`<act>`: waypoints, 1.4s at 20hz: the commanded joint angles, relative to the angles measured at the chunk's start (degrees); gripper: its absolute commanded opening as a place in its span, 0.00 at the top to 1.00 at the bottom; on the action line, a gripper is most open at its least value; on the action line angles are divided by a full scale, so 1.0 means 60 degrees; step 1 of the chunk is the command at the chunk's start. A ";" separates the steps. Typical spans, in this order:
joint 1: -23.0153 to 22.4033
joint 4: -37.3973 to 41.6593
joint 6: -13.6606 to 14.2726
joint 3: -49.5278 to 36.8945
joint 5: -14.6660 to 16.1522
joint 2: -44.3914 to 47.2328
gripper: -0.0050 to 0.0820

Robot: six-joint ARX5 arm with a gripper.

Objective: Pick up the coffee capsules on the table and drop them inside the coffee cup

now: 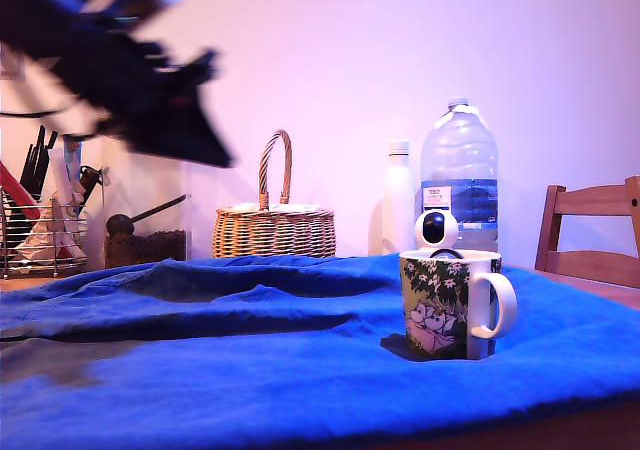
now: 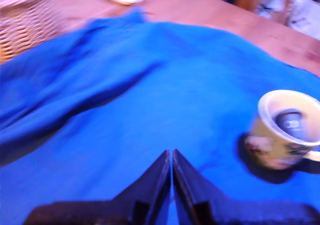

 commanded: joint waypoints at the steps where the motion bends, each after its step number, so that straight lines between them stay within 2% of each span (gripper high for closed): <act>1: 0.0262 0.0288 -0.0113 -0.0608 0.0000 -0.0433 0.97; 4: 0.0882 0.0572 -0.0342 -0.1472 0.0004 -0.1111 0.97; 9: 0.1880 0.0619 -0.0379 -0.2834 0.0004 -0.2415 0.97; 17: 0.3410 0.0550 -0.0703 -0.4889 0.0007 -0.5155 0.97; 22: 0.3821 -0.0015 -0.1013 -0.5686 0.0007 -0.7042 0.97; 28: 0.3829 -0.1676 -0.1228 -0.5792 -0.0109 -0.9082 0.97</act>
